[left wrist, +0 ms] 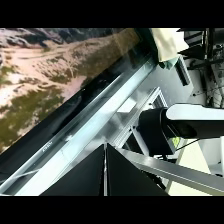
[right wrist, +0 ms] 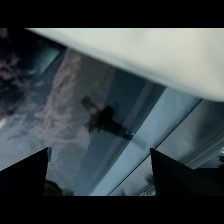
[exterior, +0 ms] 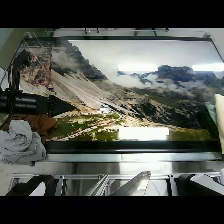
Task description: Fold the shirts.
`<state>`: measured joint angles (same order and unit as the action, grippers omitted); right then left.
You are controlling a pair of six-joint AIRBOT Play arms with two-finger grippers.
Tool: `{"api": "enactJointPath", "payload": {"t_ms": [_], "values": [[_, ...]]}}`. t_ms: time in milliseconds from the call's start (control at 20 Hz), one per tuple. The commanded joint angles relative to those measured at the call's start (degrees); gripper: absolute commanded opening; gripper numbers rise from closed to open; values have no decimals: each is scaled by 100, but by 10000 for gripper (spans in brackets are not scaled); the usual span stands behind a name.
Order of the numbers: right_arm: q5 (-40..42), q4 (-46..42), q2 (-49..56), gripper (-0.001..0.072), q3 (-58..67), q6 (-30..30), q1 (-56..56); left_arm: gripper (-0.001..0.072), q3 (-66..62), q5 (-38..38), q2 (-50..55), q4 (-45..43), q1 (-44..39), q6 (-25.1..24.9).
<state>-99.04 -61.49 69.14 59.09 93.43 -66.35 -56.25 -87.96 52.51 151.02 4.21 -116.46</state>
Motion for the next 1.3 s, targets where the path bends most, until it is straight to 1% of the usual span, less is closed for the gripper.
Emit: {"api": "enactJointPath", "payload": {"t_ms": [0, 50, 100, 150, 200, 300, 400, 500, 600, 700, 850, 1250], "values": [[-48, 1097, -625, 678, -81, -413, 1250, 17, 2, 107, -2, 15, -7, -4], [46, 1510, -850, 349, -79, -772, 1762, 16, 0, 212, -4, 17, -7, -4], [299, 1930, -1130, 44, -81, -1187, 2323, 15, -9, 352, -4, 11, -7, -4], [605, 2201, -1421, 22, -81, -1469, 2839, 15, -9, 400, -4, 9, -7, -4], [925, 2319, -1711, 21, -81, -1665, 3281, 15, -9, 398, -4, 2, -7, -4], [1657, 2203, -2319, 21, -101, -1961, 4109, 14, -7, 254, -35, -39, -35, -4], [2264, 1683, -3049, 21, -361, -2017, 4839, 14, 2, 317, -254, -590, -321, 2], [2949, 1209, -3742, 20, -994, -1967, 5438, 17, 7, 645, -496, -1147, -734, 223], [3600, 1174, -4113, 20, -1580, -1974, 5759, 17, 4, 981, -649, -1261, -1040, 337], [3698, 1252, -4162, 20, -1731, -1978, 5901, 17, 4, 1180, -719, -1259, -1250, 494], [3622, 1565, -4164, 21, -1729, -1976, 5930, 15, 4, 1196, -715, -1307, -1425, 494], [3517, 1565, -4162, 21, -1729, -1974, 5930, 14, 2, 1196, -713, -1307, -1478, 494]]}}
